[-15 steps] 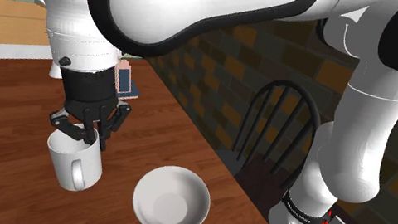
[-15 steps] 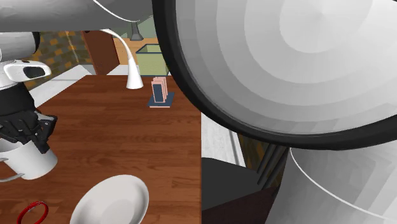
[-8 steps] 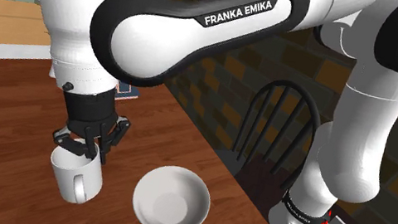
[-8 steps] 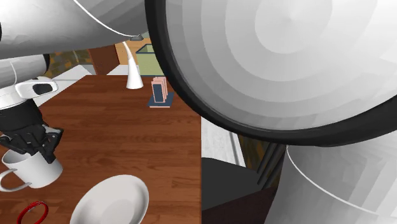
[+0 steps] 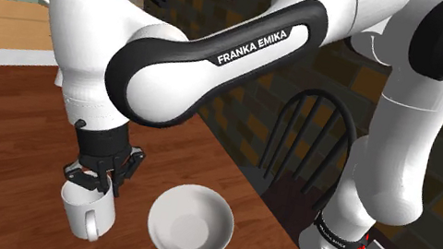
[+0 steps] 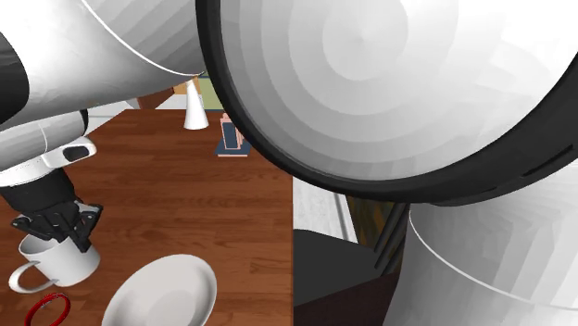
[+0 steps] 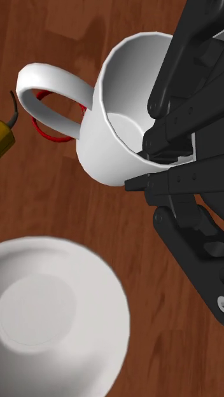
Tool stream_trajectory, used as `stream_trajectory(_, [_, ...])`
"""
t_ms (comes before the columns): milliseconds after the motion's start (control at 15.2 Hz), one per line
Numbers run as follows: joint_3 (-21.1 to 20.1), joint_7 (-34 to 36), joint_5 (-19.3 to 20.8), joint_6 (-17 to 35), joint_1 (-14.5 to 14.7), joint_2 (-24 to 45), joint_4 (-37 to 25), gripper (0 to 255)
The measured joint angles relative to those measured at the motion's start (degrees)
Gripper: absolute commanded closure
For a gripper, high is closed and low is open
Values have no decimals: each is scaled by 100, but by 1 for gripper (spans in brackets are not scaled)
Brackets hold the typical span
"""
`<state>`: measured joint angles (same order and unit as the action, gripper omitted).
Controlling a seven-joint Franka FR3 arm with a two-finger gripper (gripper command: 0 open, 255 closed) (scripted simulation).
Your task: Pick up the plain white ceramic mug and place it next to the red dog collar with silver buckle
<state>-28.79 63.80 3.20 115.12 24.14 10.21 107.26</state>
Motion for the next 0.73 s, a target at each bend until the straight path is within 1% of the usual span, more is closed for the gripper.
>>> stream_trajectory(726, [59,103,204,782,38,338,485,255])
